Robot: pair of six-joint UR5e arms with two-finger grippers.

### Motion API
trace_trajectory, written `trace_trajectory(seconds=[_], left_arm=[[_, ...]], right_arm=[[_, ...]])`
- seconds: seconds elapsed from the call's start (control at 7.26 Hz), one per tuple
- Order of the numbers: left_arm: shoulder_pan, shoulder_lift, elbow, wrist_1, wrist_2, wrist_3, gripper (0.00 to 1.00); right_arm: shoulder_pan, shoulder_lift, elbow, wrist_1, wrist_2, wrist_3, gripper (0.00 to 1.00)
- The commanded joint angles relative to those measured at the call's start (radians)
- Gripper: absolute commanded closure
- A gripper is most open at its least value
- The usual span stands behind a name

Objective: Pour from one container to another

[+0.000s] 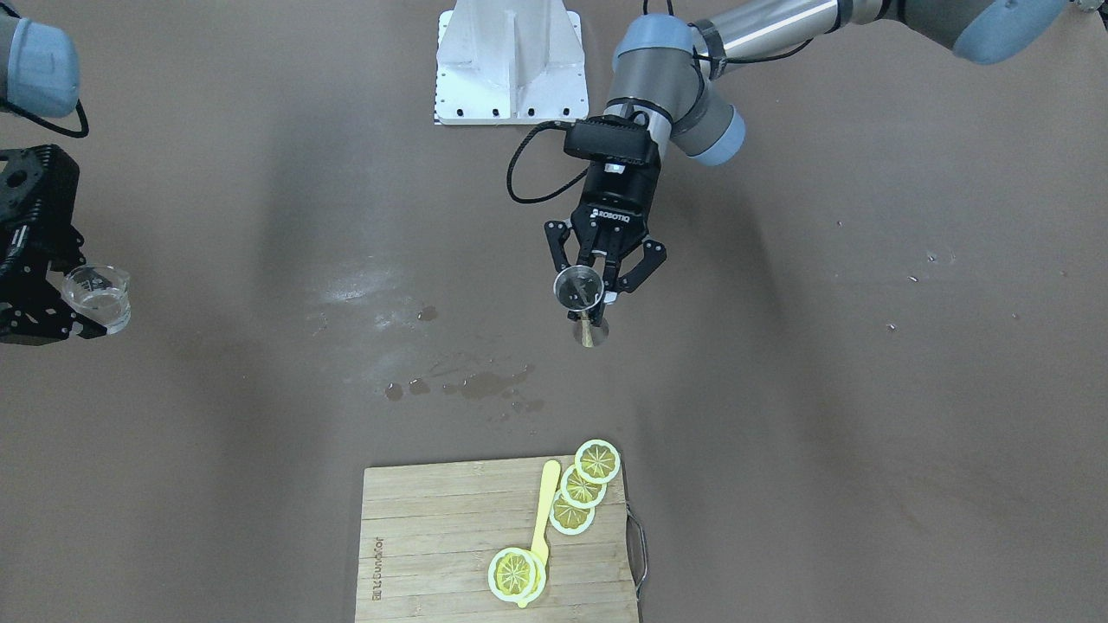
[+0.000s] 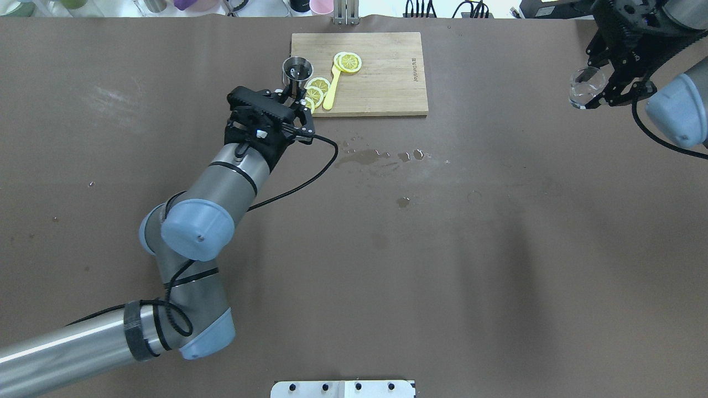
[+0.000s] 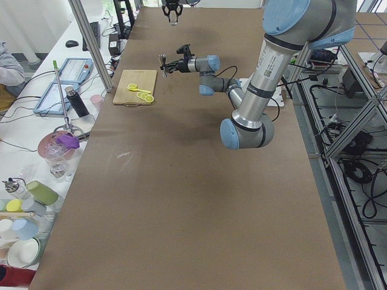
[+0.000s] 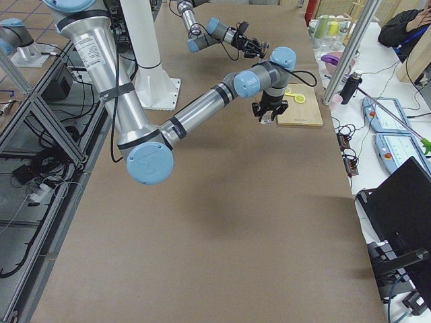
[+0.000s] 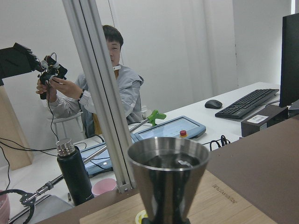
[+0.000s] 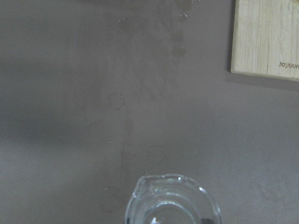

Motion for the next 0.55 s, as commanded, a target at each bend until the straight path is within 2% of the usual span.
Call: trace_trajectory(seconds=[0.0,0.14,0.41], left_arm=[[-0.073,0.158,-0.094,-0.054,-0.099,-0.001,1.00],[-0.102,0.239,-0.096,-0.157,-0.133,-0.001,1.00],[-0.099,0.417,-0.061,-0.400,-0.126,-0.009,1.00]], right_arm=[[0.049,-0.080,-0.089,0.168,0.112,-0.001,1.00],[0.054,-0.118,-0.116,0.244,0.135,0.000,1.00],[0.057,-0.138,-0.159,0.312,0.162,-0.002,1.00]])
